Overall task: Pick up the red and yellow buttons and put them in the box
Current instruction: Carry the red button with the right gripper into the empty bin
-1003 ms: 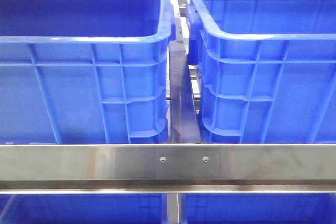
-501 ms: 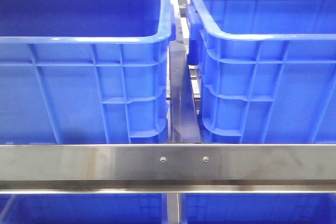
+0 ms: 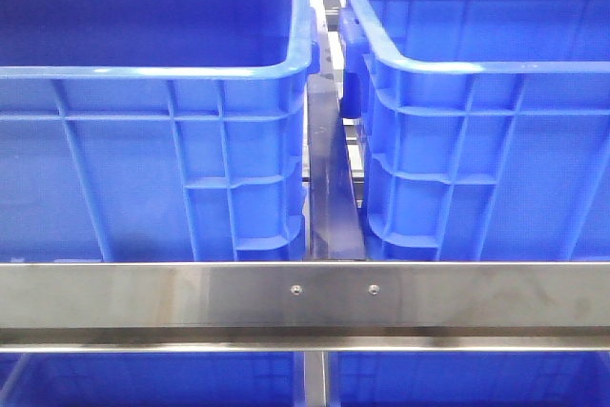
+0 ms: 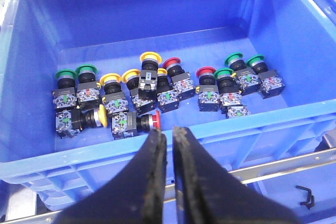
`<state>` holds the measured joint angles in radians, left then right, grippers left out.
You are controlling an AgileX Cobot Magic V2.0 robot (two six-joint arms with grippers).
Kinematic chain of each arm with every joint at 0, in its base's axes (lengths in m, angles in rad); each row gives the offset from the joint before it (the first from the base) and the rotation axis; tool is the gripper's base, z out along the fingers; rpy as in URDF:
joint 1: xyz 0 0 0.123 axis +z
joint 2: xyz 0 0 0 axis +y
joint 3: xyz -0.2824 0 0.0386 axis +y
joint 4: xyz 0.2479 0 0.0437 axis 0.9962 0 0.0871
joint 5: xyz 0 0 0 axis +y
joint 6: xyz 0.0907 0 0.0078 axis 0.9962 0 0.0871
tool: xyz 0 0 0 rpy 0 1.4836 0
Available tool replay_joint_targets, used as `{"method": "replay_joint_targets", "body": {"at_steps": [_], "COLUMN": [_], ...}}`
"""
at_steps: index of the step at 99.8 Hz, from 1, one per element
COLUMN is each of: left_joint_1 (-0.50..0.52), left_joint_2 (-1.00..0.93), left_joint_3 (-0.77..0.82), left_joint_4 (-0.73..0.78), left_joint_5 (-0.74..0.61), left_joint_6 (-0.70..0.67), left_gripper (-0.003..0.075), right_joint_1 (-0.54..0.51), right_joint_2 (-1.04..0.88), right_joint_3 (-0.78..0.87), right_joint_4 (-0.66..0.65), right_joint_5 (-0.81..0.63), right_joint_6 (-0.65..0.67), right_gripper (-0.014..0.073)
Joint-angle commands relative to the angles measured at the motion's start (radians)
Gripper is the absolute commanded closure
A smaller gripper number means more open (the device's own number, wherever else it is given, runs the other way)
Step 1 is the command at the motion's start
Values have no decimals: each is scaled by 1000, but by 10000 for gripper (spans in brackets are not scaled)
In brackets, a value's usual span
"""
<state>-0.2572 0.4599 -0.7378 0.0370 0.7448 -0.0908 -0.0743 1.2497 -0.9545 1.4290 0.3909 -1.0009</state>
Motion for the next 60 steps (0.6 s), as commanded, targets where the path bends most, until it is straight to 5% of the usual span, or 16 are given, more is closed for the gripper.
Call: {"method": "replay_joint_targets", "body": {"at_steps": [1, 60], "left_joint_1": [5, 5], "left_joint_2": [6, 6], "left_joint_3": [-25, -25], "left_joint_4": [-4, -4], "left_joint_5": [-75, -75], "left_joint_6": [-11, -11], "left_gripper": [739, 739], "right_joint_1": [-2, 108], "right_joint_2": [14, 370], "right_joint_3": [-38, -237], "right_joint_4": [52, 82], "right_joint_5": [-105, -364], "right_joint_6": [-97, -397], "right_gripper": [440, 442]}}
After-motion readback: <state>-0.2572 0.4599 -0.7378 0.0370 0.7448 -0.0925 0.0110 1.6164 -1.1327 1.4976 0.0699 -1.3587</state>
